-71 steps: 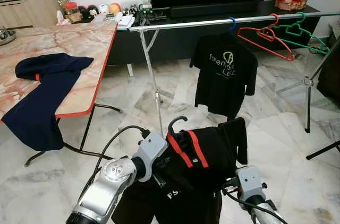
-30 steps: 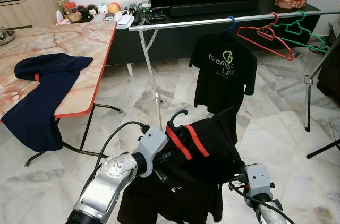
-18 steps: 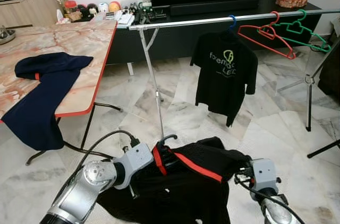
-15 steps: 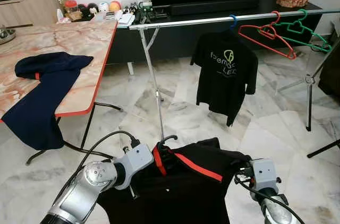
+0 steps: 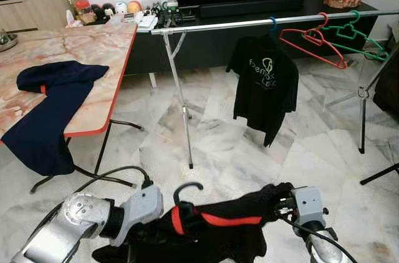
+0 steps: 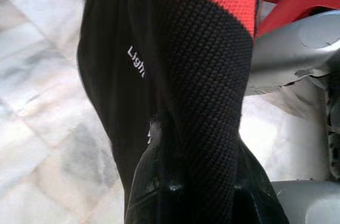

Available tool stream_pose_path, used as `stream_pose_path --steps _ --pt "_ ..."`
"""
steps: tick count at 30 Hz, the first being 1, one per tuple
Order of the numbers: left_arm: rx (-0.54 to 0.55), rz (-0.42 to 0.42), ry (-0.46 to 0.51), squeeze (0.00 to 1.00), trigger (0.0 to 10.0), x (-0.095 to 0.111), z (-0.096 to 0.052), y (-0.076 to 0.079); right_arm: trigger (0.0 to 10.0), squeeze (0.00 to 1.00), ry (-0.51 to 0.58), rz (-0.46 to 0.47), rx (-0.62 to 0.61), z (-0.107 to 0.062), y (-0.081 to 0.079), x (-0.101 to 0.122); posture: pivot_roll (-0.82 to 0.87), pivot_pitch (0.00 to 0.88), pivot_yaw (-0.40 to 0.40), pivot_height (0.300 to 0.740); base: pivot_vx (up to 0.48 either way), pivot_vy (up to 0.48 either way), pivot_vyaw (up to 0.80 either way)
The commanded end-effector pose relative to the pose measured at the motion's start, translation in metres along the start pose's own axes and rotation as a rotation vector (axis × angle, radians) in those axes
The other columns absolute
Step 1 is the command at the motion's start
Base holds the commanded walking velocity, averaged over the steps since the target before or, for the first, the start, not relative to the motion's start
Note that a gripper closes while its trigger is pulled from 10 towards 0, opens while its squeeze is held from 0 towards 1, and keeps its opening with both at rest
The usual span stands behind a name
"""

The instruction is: Hang hanger

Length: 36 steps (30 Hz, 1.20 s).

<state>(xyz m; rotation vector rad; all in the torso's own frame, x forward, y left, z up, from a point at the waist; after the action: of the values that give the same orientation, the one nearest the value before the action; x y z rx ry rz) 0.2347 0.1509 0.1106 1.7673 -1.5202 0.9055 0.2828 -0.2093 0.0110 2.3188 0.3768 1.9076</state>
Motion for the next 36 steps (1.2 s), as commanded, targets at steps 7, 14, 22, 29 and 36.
stream_pose_path --steps 7,14,22,29,36 --pt "0.229 0.155 -0.320 0.00 10.0 -0.028 -0.005 -0.028 0.0 0.00 -0.026 0.009 -0.073 -0.004 0.018 -0.005 0.00 0.062 0.049 0.740 0.000 0.000 0.00" --pt "0.467 0.417 -0.259 0.00 10.0 -0.004 0.008 -0.054 0.0 0.00 -0.033 0.015 -0.055 -0.004 0.011 -0.006 -0.01 0.066 0.052 0.740 0.000 0.000 0.00" --pt "0.374 0.781 -0.443 0.00 10.0 -0.011 0.007 -0.052 0.0 0.00 -0.037 0.014 -0.047 -0.003 0.010 -0.006 0.00 0.065 0.055 0.740 0.000 0.000 0.00" --pt "0.399 0.851 -0.258 0.00 10.0 0.001 0.015 -0.045 0.0 0.00 -0.038 0.018 -0.045 -0.003 0.010 -0.006 0.00 0.066 0.054 0.740 0.000 0.000 0.00" --pt "0.594 1.049 0.043 0.00 10.0 0.023 0.004 -0.043 0.0 0.00 -0.049 0.019 -0.028 -0.004 0.006 -0.009 0.00 0.066 0.056 0.740 0.000 0.000 0.00"
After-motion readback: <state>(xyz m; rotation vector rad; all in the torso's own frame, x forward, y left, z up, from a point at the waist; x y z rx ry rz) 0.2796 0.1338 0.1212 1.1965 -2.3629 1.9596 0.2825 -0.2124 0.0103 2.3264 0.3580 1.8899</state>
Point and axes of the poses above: a point about 5 cm out from each wrist's last joint towards the gripper, its own z axis pointing out of the wrist towards the gripper, its own x axis along the axis of the wrist's last joint, y = z × x, the point moved 1 cm from there along z, pointing out of the wrist towards the gripper, and after that the axes turned 3 degrees about -z, right-handed, at the moved point
